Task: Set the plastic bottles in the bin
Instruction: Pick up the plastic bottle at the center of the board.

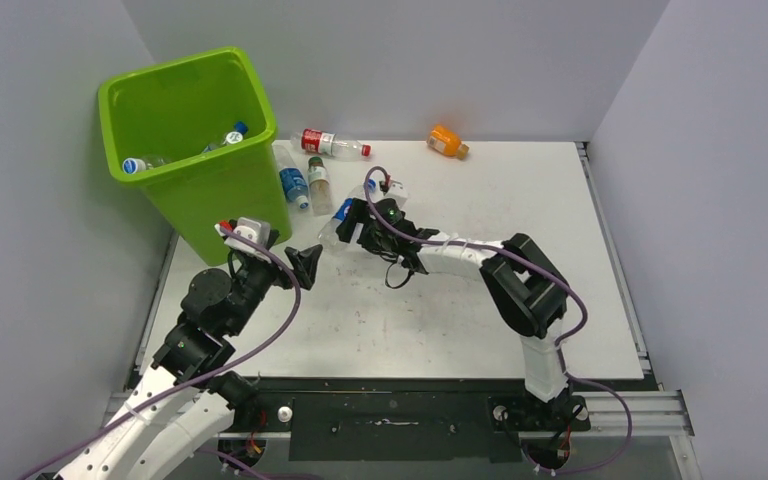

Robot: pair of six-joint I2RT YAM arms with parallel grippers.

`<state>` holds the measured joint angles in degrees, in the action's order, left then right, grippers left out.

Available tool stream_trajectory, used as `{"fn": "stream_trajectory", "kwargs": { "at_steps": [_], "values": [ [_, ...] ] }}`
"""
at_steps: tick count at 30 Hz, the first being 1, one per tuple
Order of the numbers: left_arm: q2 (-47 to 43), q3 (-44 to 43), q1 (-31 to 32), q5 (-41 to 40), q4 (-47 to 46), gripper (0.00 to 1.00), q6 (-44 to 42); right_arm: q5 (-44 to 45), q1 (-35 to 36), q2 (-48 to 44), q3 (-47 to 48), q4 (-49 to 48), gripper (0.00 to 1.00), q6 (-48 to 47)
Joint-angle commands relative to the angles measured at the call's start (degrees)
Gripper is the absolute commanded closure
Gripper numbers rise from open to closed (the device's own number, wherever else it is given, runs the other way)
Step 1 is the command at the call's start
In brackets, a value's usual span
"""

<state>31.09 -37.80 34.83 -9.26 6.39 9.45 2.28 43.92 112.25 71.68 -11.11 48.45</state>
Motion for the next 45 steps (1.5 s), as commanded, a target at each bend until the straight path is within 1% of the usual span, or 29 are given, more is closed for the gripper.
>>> {"fn": "stream_trajectory", "kwargs": {
  "at_steps": [1, 5, 9, 14, 22, 27, 31, 34, 41, 45],
  "values": [
    [0.62, -2.01, 0.07, -4.31, -1.27, 0.04, 0.65, -0.55, 0.02, 4.07, 6.17, 3.09, 0.1, 3.04],
    [0.35, -1.92, 0.06, -3.87, -1.29, 0.04, 0.65, -0.83, 0.67, 6.6, 8.35, 2.51, 0.1, 4.2],
    [0.35, -1.97, 0.13, -3.36, -1.12, 0.04, 0.74, 0.1, 1.0, 7.17, 8.27, 0.94, 0.1, 4.88],
    [0.16, -2.02, 0.12, -3.05, -1.14, 0.04, 0.91, 0.73, 0.99, 9.54, 11.25, 2.63, 0.1, 5.74],
    [-0.24, -1.99, 0.15, -3.09, -0.99, 0.04, 1.01, 1.51, 1.15, 10.31, 11.46, 0.94, 0.1, 8.11],
    [-0.23, -2.01, 0.15, -3.04, -0.96, 0.04, 1.01, 1.9, 0.85, 11.42, 12.28, 0.02, 0.1, 12.8],
    [-0.11, -2.0, 0.15, -3.21, -0.86, 0.04, 1.01, 3.88, 1.03, 11.64, 11.86, -2.39, 0.1, 17.15],
    [-0.2, -2.01, 0.14, -3.56, -0.77, 0.04, 0.92, 5.59, 1.37, 11.7, 12.09, -3.25, 0.1, 18.4],
    [-0.23, -2.01, 0.15, -3.4, -0.85, 0.04, 0.92, 4.41, 1.13, 18.24, 19.9, 5.43, 0.1, 20.6],
    [-0.14, -2.01, 0.15, -3.36, -0.77, 0.04, 0.83, 5.58, 1.26, 21.58, 23.77, 11.63, 0.09, 20.13]
  ]
}}
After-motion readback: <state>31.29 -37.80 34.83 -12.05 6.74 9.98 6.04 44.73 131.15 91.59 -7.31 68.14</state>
